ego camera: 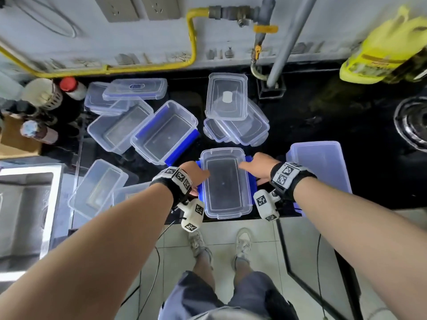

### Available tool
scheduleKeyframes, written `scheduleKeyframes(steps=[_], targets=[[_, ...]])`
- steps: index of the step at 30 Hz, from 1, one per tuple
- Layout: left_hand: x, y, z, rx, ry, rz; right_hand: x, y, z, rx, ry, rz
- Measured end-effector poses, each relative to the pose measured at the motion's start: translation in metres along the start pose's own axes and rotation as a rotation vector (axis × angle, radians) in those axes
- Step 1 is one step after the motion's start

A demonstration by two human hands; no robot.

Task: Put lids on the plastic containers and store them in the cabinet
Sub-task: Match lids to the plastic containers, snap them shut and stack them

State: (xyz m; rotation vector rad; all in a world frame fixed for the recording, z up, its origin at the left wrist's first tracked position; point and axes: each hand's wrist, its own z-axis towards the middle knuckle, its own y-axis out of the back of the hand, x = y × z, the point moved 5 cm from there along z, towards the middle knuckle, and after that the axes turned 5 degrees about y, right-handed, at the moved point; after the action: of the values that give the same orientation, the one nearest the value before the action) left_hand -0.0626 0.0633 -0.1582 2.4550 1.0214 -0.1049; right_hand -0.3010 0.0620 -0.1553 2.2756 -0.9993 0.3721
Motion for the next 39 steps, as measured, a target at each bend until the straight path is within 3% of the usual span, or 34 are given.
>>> scheduleKeyframes(steps=[6,10,15,20,24,28,31,35,37,39], targets=[[-0.006,0.029,0.005,-0.055,0.045,-0.004,0.041,0.043,0.023,-0.231,0.148,-0.198],[-0.025,0.056,0.009,-0.177,-0.035,0.07,0.079,0.061,0.048,-0.324,0.28,-0.311],[-0.05,0.08,0.012,-0.309,-0.156,0.27,0.096,0.074,0.082,-0.434,0.241,-0.335],[-0.06,0.092,0.017,-0.322,-0.212,0.129,0.089,0.076,0.094,-0.475,0.153,-0.389],[-0.081,0.096,0.014,-0.402,-0.365,0.074,0.097,0.085,0.078,-0.524,0.452,-0.397],[-0.096,0.102,0.009,-0.491,-0.47,-0.031,0.114,0.087,0.055,-0.467,0.694,-0.424],[-0.114,0.11,-0.011,-0.573,-0.606,-0.138,0.123,0.098,0.033,-0.401,0.827,-0.333],[-0.127,0.127,-0.035,-0.722,-0.698,-0.119,0.12,0.107,0.012,-0.224,0.797,-0.082],[-0.129,0.133,-0.05,-0.816,-0.726,-0.046,0.114,0.114,0.007,-0.214,0.774,0.134],[-0.131,0.135,-0.063,-0.829,-0.797,-0.01,0.11,0.12,0.002,-0.179,0.728,0.506]])
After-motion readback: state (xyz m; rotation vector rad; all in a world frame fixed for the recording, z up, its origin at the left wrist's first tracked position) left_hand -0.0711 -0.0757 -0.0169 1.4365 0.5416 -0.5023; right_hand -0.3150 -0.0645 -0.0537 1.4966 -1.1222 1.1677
